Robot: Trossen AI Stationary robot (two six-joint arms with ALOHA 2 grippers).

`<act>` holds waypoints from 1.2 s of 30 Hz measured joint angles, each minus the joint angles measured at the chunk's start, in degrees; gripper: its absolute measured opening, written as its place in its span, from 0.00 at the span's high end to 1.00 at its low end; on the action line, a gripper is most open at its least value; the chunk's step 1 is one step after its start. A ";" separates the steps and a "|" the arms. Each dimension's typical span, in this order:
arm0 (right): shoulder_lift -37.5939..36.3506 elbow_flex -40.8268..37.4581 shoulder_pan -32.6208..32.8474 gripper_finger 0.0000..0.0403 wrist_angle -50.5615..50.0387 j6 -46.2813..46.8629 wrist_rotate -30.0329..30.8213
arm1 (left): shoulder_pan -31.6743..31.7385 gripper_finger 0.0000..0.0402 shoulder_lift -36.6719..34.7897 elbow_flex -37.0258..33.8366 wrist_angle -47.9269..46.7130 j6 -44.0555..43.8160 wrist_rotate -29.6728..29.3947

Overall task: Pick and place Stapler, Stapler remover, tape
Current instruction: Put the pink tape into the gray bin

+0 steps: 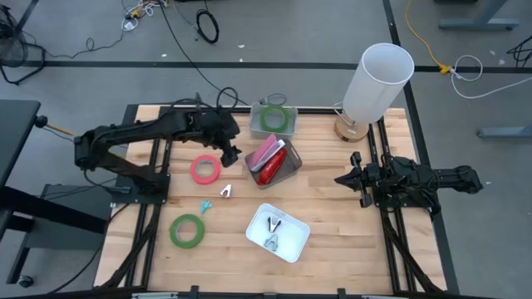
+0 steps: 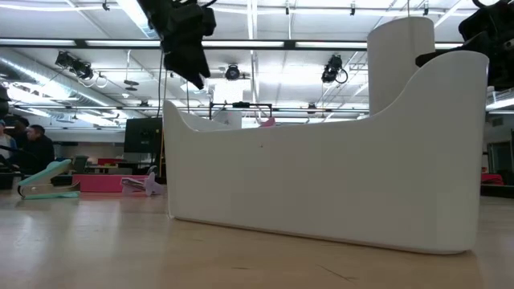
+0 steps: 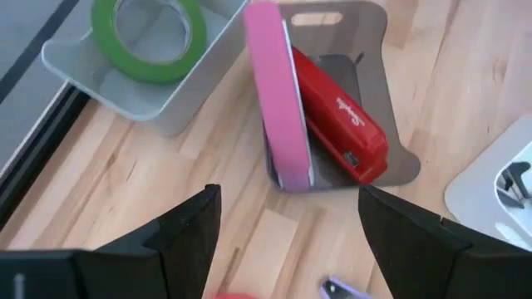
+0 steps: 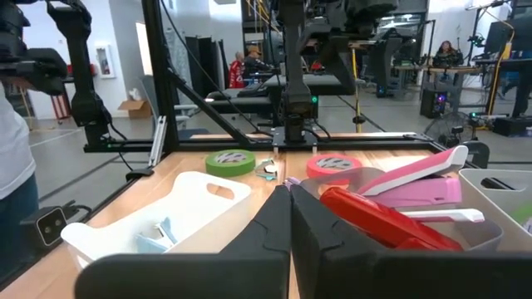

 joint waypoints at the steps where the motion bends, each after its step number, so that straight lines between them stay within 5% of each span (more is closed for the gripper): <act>1: 0.00 0.00 0.00 1.00 0.01 -0.01 0.00 | -0.17 0.29 -0.45 -0.57 -0.31 -0.08 0.00; 19: 0.00 0.00 0.00 1.00 0.02 0.00 -0.01 | -3.33 0.29 -1.02 -11.02 -12.03 -13.95 -0.40; 36: 0.00 0.00 0.00 1.00 0.02 0.00 0.00 | -7.03 0.29 -1.00 -22.48 -9.49 -20.02 -0.42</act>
